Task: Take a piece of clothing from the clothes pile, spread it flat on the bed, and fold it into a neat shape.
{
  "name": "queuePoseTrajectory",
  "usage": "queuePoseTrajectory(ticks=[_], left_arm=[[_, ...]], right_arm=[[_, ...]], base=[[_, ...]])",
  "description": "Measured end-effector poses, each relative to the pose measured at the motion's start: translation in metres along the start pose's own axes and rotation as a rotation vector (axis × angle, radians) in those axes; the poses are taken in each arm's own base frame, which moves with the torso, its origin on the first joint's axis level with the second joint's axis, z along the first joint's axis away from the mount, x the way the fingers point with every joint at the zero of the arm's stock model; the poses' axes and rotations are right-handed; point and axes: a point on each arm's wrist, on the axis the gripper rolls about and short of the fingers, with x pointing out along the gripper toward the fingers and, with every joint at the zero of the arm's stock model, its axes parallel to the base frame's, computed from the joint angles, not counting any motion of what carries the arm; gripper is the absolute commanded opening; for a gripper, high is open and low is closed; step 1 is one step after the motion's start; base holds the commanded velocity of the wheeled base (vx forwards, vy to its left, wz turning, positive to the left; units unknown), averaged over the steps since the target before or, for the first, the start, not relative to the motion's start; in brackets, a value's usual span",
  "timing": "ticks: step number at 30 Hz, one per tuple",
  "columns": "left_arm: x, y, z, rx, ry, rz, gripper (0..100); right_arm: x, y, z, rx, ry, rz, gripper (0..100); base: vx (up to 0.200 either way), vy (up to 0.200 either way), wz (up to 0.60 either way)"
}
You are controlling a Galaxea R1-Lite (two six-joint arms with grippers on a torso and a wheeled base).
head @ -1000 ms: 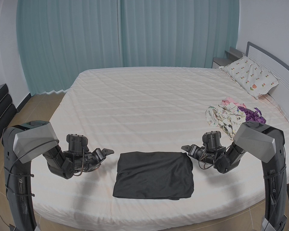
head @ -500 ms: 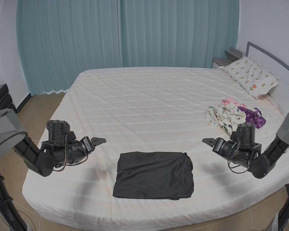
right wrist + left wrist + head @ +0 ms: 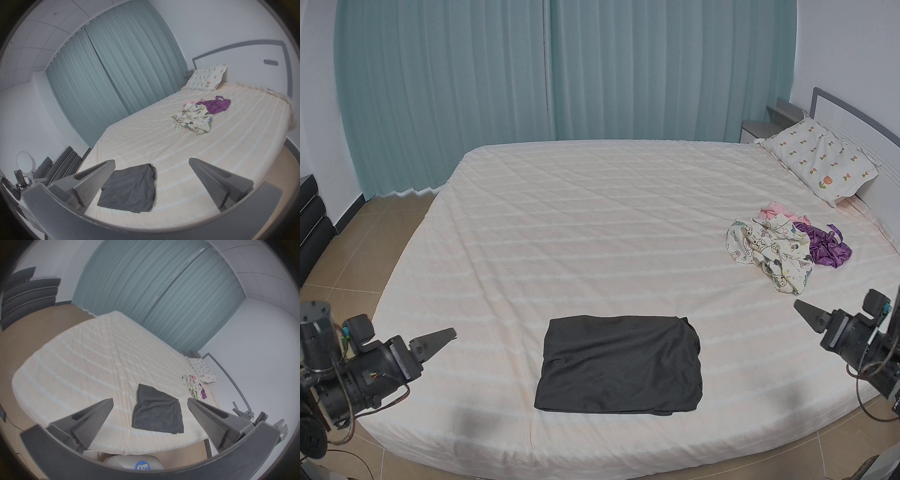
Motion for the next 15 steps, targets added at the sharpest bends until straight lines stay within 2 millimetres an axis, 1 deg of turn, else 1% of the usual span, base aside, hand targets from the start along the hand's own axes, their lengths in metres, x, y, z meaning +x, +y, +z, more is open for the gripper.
queuePoseTrajectory(ticks=[4, 8, 11, 15], left_arm=[[-0.033, 0.003, -0.012, 0.014, -0.072, 0.016, 100], [-0.059, 0.009, -0.026, 0.042, -0.107, 0.053, 100], [-0.079, 0.014, -0.038, 0.093, -0.127, 0.072, 100], [-0.101, 0.021, -0.054, 0.161, -0.162, 0.091, 100]], right_arm=[[-0.036, -0.010, -0.005, -0.029, -0.039, -0.014, 100], [-0.065, -0.021, -0.013, -0.048, -0.046, -0.037, 100], [-0.084, -0.029, -0.021, -0.060, -0.052, -0.063, 100], [-0.102, -0.038, -0.028, -0.061, -0.079, -0.092, 100]], base=[[0.000, 0.000, 0.00], [0.000, 0.000, 0.00], [0.000, 0.000, 0.00], [0.000, 0.000, 0.00]])
